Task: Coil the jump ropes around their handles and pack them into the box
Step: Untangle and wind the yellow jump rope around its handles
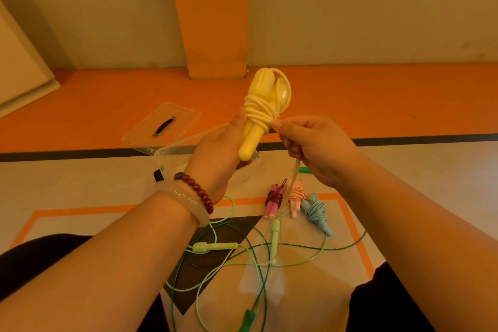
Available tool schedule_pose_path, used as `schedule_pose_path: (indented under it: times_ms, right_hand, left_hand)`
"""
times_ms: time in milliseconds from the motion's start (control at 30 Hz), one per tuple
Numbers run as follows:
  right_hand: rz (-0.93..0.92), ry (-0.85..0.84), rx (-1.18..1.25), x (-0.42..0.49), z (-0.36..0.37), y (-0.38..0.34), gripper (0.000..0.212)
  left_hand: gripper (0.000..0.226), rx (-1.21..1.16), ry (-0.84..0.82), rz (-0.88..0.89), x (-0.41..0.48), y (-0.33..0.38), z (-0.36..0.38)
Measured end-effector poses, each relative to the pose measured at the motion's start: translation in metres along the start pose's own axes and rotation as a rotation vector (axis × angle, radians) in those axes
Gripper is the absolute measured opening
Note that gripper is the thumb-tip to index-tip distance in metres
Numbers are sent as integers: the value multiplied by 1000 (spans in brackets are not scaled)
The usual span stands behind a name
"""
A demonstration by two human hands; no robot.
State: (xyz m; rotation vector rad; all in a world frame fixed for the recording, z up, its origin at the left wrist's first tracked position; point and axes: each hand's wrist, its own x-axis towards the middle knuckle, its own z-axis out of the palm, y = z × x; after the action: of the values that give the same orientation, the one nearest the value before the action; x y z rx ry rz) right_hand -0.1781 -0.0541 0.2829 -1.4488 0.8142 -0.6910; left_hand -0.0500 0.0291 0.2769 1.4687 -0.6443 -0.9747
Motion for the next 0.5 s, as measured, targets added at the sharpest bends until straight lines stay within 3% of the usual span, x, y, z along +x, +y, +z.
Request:
schedule_pose_path:
  times_ms: [233, 367, 500]
  right_hand:
    - [-43, 112, -202, 1, 6, 2, 19]
    - [-135, 124, -338, -4, 14, 6, 29]
    - [-179, 63, -370, -7, 18, 4, 26]
  left_hand:
    - [19, 337, 45, 300, 5, 1, -7]
    - [22, 369, -6, 267, 1, -6, 2]
    - [51, 387, 81, 230, 4, -13, 7]
